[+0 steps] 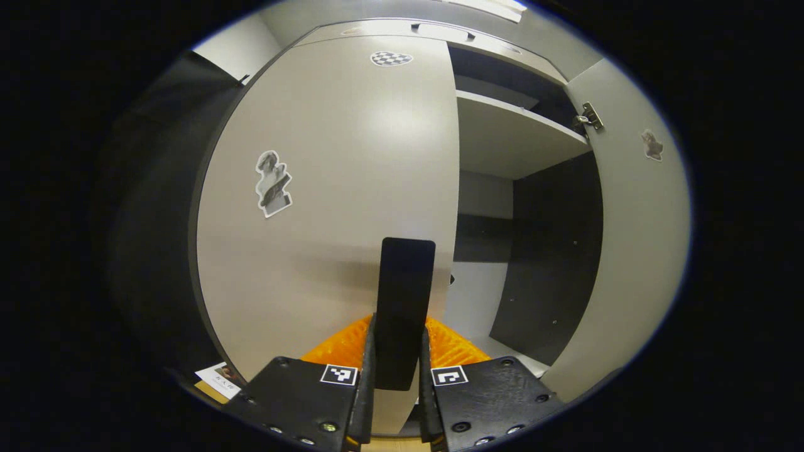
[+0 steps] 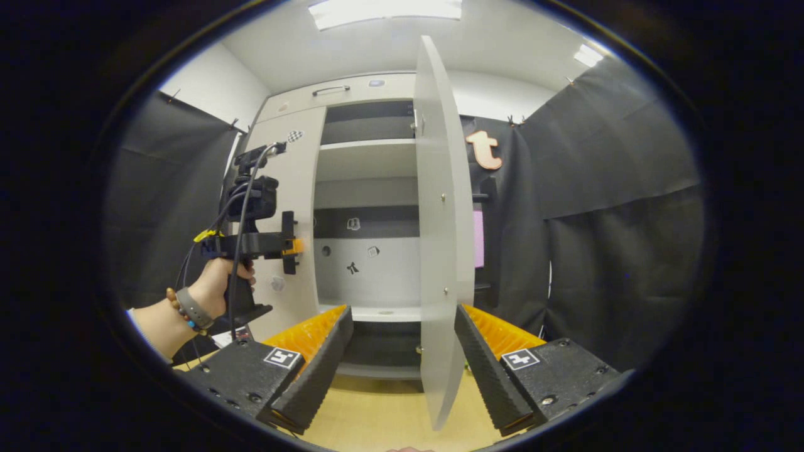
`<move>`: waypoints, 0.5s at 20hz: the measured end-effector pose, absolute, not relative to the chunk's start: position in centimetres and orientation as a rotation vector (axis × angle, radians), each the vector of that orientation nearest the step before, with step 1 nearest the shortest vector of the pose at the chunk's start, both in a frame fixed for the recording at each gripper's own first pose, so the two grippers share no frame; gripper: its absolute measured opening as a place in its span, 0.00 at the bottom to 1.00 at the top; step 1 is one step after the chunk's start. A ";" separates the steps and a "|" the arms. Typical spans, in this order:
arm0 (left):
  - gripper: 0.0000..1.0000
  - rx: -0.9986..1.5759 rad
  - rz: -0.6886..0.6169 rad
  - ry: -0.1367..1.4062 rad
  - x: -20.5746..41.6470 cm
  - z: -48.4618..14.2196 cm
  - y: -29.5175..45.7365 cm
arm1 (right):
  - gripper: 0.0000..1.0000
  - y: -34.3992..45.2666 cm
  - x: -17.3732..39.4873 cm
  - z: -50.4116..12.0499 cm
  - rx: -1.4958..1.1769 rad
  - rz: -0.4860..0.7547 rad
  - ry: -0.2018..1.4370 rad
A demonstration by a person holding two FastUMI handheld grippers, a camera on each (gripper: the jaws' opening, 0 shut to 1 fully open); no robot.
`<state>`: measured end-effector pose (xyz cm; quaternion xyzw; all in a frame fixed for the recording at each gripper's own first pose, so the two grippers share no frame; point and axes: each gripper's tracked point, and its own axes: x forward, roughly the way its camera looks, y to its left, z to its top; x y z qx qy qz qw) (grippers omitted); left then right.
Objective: Open the right door of the double-door shoe cabinet with the right hand, and open the left door with the left hand.
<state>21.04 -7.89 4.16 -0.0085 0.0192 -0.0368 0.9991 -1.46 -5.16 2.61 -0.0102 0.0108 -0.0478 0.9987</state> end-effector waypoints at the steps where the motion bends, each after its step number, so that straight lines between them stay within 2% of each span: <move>1: 0.25 0.020 -0.063 0.036 21.0 4.1 -7.5 | 1.00 -5.4 -1.6 2.6 -0.017 -0.098 0.024; 4: 0.11 0.021 -0.065 0.030 20.8 4.2 -7.7 | 1.00 -5.4 -2.0 2.8 -0.021 -0.101 0.020; 10: 0.11 0.022 -0.066 0.032 19.8 4.3 -7.5 | 1.00 -5.3 -2.4 2.6 -0.041 -0.099 0.029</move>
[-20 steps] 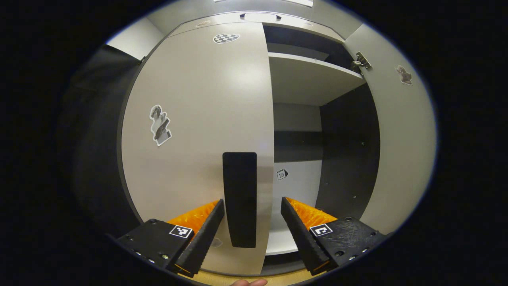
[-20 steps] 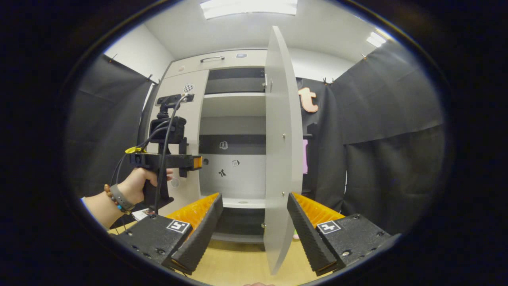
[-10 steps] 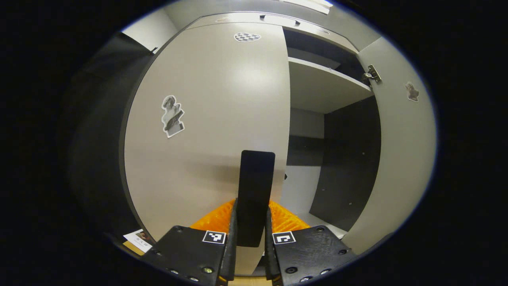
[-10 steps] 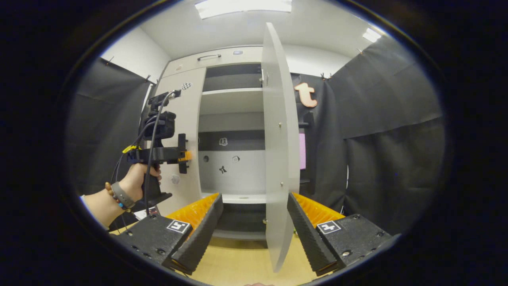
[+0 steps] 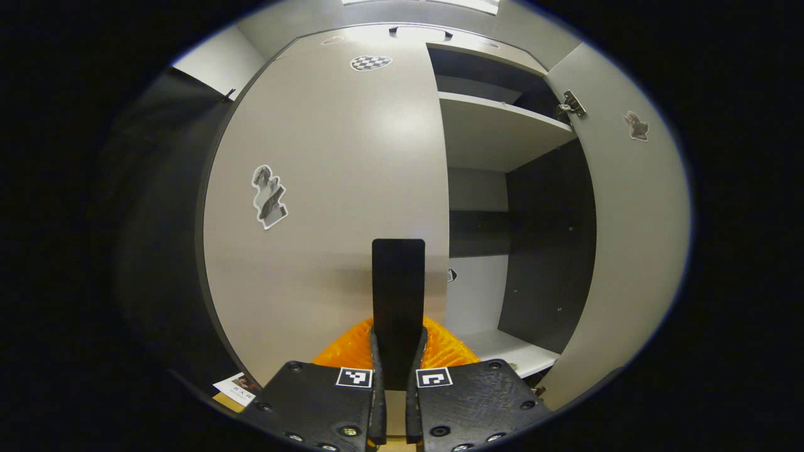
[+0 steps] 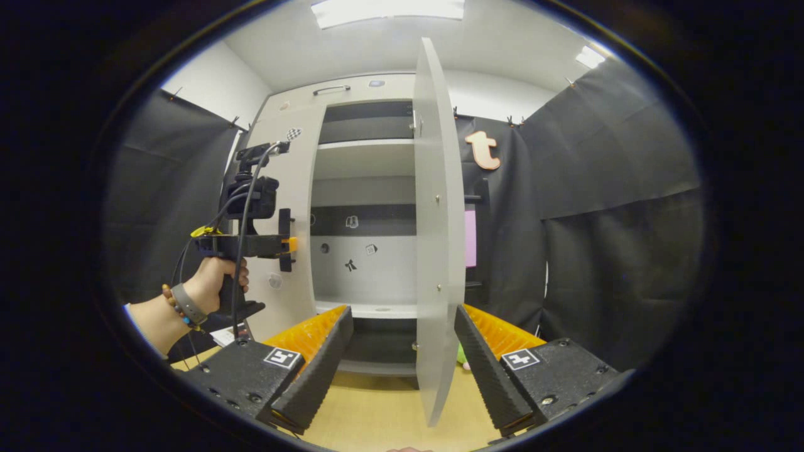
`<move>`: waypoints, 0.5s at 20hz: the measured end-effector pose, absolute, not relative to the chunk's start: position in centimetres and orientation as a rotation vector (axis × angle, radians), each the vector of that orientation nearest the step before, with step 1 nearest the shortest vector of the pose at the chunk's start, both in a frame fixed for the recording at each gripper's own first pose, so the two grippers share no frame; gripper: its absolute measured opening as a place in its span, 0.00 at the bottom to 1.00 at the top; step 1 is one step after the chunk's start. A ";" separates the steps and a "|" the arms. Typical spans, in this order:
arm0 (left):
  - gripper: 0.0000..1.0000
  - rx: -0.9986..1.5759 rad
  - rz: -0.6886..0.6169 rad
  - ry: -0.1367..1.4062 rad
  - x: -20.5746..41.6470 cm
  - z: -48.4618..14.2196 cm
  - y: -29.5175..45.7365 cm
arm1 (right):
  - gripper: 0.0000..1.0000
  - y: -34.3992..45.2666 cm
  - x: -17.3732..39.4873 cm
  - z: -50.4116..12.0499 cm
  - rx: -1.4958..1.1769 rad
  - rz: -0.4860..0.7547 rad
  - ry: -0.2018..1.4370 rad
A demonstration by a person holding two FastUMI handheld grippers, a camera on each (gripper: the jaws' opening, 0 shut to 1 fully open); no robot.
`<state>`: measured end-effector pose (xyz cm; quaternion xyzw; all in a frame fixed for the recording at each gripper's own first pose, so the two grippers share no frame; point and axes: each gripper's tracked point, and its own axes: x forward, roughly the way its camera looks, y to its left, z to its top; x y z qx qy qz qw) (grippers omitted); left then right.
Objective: Open the right door of the double-door shoe cabinet with the right hand, and open the left door with the left hand.
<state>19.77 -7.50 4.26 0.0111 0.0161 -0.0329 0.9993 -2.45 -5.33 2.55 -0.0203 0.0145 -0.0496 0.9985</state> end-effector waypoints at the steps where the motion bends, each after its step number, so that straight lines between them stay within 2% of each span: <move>1: 0.11 0.030 -0.061 0.035 19.2 4.3 -7.4 | 1.00 -5.3 -2.5 2.5 -0.043 -0.098 0.031; 10: 0.11 0.035 -0.088 0.043 14.0 4.8 -5.1 | 1.00 -4.1 -2.8 2.2 -0.038 -0.072 0.035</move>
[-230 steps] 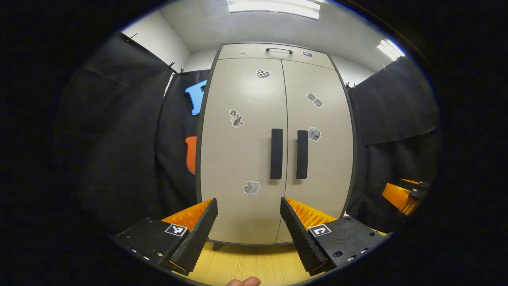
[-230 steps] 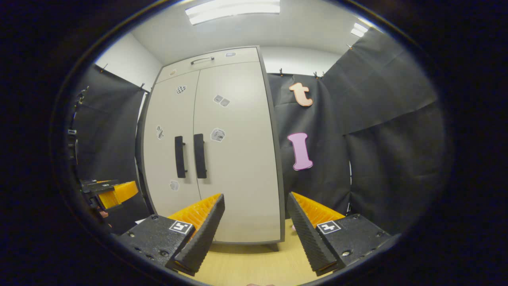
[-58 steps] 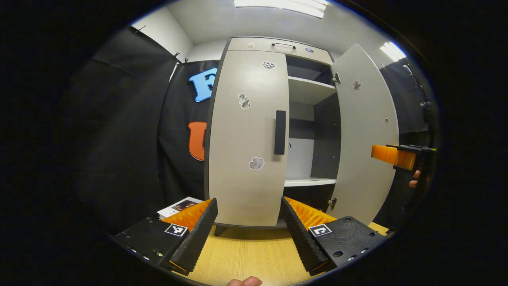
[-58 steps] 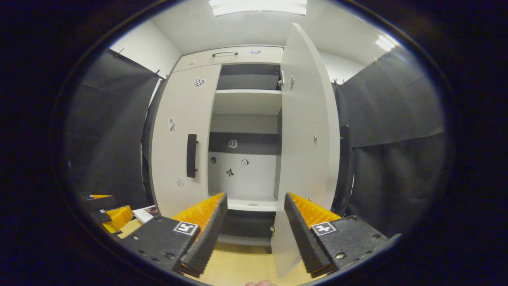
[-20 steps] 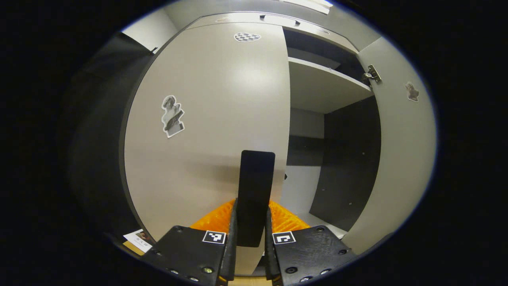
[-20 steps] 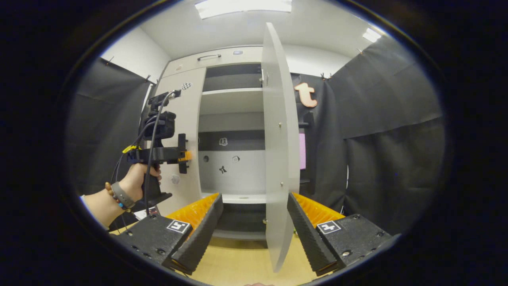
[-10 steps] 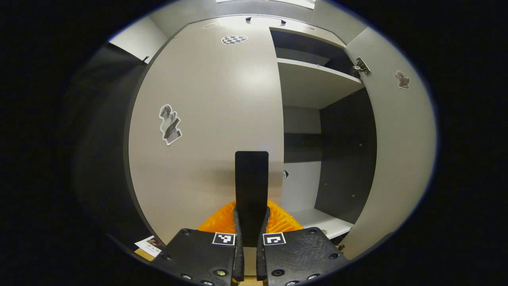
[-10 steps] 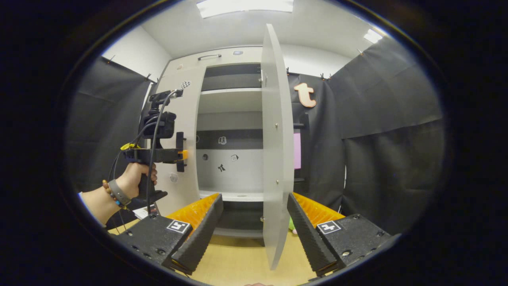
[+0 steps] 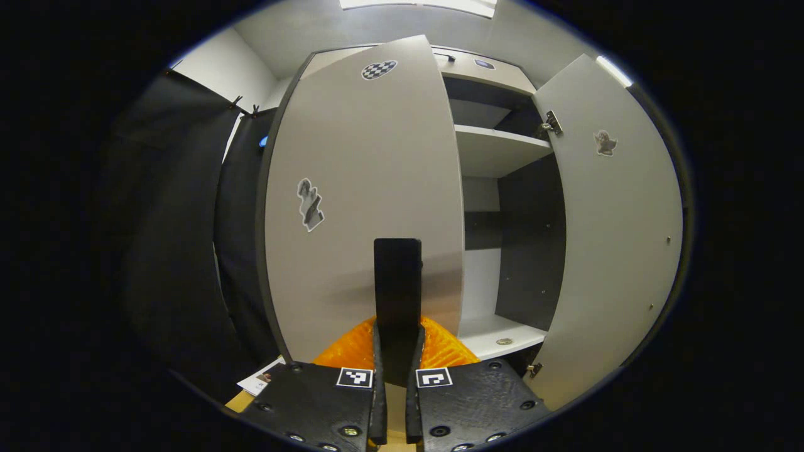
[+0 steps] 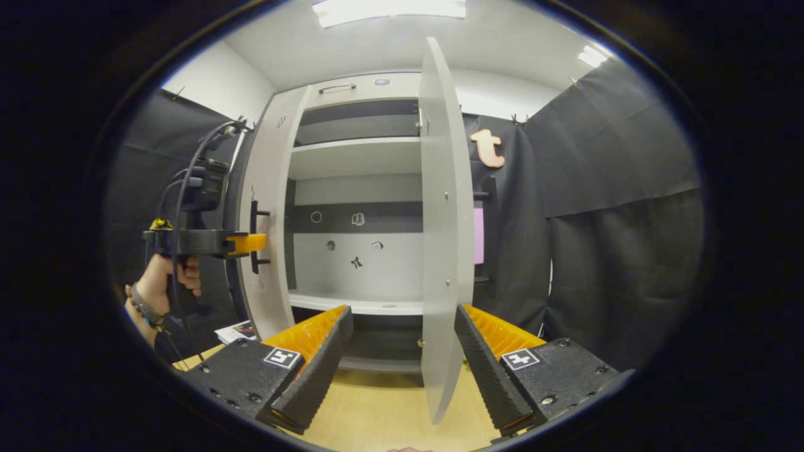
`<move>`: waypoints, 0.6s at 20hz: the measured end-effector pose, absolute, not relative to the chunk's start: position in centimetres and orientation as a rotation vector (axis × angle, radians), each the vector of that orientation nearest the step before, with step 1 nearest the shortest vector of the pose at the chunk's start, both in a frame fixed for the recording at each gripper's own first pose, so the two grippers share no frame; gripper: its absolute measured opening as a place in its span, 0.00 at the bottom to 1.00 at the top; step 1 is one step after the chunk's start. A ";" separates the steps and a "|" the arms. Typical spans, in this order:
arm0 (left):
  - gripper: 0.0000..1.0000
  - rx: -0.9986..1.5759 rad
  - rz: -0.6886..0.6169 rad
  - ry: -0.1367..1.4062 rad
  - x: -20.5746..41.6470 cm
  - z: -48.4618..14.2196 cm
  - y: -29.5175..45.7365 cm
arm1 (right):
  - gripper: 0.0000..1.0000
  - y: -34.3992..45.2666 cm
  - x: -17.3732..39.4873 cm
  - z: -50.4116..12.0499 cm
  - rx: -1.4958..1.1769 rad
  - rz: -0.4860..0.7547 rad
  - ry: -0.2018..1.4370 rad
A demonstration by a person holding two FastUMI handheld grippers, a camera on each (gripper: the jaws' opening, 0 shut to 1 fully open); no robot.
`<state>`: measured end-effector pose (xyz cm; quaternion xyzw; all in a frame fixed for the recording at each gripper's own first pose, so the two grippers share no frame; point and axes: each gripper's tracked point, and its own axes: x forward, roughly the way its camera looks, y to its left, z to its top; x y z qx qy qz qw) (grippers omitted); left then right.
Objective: Open the right door of the double-door shoe cabinet with the right hand, and open the left door with the left hand.
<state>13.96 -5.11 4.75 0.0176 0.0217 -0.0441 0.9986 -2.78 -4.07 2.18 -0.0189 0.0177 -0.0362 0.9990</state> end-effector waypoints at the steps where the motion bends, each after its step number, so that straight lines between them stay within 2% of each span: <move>1: 0.11 0.035 -0.088 0.042 13.4 4.9 -4.8 | 1.00 -3.8 -2.7 2.2 -0.038 -0.068 0.034; 9: 0.10 0.057 -0.038 0.020 9.9 5.2 0.4 | 1.00 -2.7 -1.7 1.8 -0.029 -0.051 0.041; 10: 0.19 0.056 -0.036 0.025 9.7 5.2 0.8 | 1.00 -2.5 -1.5 1.6 -0.026 -0.047 0.044; 11: 0.10 0.060 -0.035 0.026 9.2 5.1 1.4 | 1.00 -2.3 -1.4 1.5 -0.024 -0.041 0.049; 12: 0.08 0.070 -0.026 0.029 9.3 5.2 1.9 | 1.00 -2.0 -1.2 1.4 -0.025 -0.037 0.052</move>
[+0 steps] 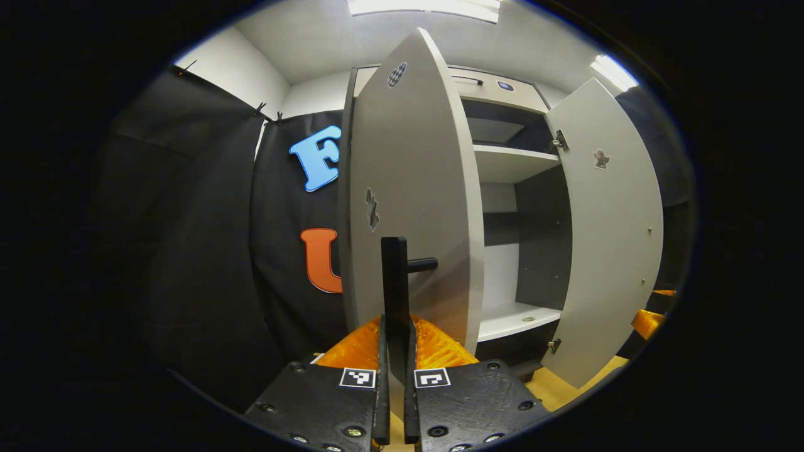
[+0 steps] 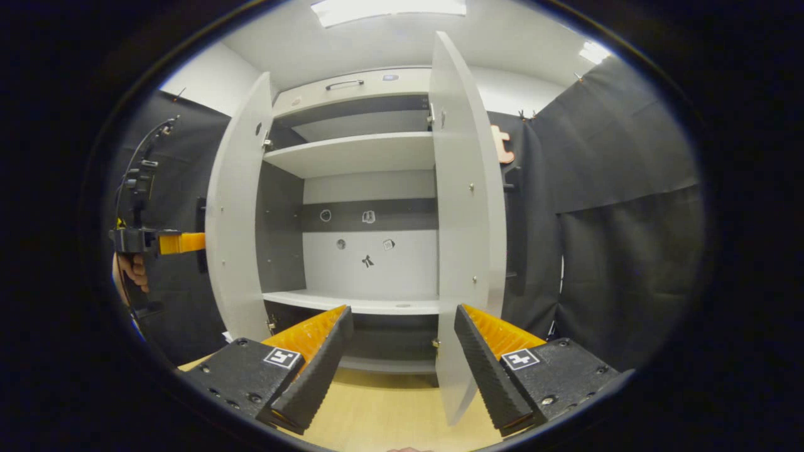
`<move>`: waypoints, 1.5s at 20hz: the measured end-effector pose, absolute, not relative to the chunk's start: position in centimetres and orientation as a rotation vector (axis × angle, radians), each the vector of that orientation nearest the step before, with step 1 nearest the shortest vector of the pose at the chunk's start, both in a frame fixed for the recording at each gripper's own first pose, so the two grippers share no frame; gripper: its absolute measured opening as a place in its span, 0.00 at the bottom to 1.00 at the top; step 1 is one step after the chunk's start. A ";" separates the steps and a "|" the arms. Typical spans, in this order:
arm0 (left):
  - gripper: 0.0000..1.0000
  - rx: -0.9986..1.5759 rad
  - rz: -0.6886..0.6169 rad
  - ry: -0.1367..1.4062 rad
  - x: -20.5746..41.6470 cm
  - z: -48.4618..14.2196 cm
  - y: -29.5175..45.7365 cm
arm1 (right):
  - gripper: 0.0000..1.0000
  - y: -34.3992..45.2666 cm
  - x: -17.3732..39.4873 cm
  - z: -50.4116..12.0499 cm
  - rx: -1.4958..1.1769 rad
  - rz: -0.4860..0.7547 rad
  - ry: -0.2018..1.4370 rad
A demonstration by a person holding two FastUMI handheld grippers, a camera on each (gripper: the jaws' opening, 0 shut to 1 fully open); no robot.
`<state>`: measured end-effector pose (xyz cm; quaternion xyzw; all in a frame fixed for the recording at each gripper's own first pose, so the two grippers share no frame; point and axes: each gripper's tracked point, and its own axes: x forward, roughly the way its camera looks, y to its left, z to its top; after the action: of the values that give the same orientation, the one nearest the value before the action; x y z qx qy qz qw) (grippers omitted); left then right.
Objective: Open the right door of the double-door shoe cabinet with the right hand, and open the left door with the left hand.
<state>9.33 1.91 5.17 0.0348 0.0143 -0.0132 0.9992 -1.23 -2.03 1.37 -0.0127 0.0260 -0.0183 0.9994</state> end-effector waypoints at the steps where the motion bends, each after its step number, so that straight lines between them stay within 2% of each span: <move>1: 0.08 0.091 -0.016 0.027 9.2 5.1 2.5 | 1.00 -1.8 -1.1 1.3 -0.027 -0.034 0.053; 10: 0.04 0.097 0.087 -0.002 8.6 5.9 7.5 | 1.00 -0.8 -0.3 0.3 -0.029 -0.027 0.075; 13: 0.01 -0.014 0.029 0.001 9.1 5.5 8.1 | 1.00 -0.8 0.0 0.5 -0.025 -0.029 0.071; 17: 0.00 0.019 -0.037 -0.009 9.1 5.4 9.2 | 1.00 -0.3 0.5 0.8 -0.027 -0.024 0.069; 18: 0.03 0.034 -0.049 -0.005 9.2 5.2 9.4 | 1.00 -0.2 0.6 0.8 -0.031 -0.021 0.069; 19: 0.00 0.045 -0.055 -0.012 8.9 5.2 9.5 | 1.00 0.0 0.6 0.9 -0.036 -0.019 0.068; 20: 0.06 0.048 -0.055 -0.006 8.8 5.1 9.5 | 1.00 0.3 0.6 1.1 -0.040 -0.016 0.065; 25: 0.05 0.086 -0.007 0.043 5.0 3.1 10.5 | 1.00 0.5 0.7 0.9 -0.067 -0.017 0.063; 26: 0.04 0.064 -0.039 0.047 4.1 2.7 9.4 | 1.00 0.3 0.7 0.5 -0.070 -0.020 0.069; 27: 0.04 0.027 -0.113 0.049 3.0 2.2 7.1 | 1.00 0.2 0.8 0.2 -0.070 -0.020 0.075; 28: 0.00 -0.012 -0.199 0.038 2.2 2.0 4.4 | 1.00 0.1 0.9 -0.4 -0.068 -0.022 0.088; 30: 0.00 -0.090 -0.317 0.032 1.0 1.5 -0.2 | 1.00 0.0 1.1 -1.3 -0.059 -0.020 0.114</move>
<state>1.00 -0.19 1.55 -0.0446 0.0160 -0.1577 0.9864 1.08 -0.05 -1.32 -0.0294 0.0572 -0.0102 0.9979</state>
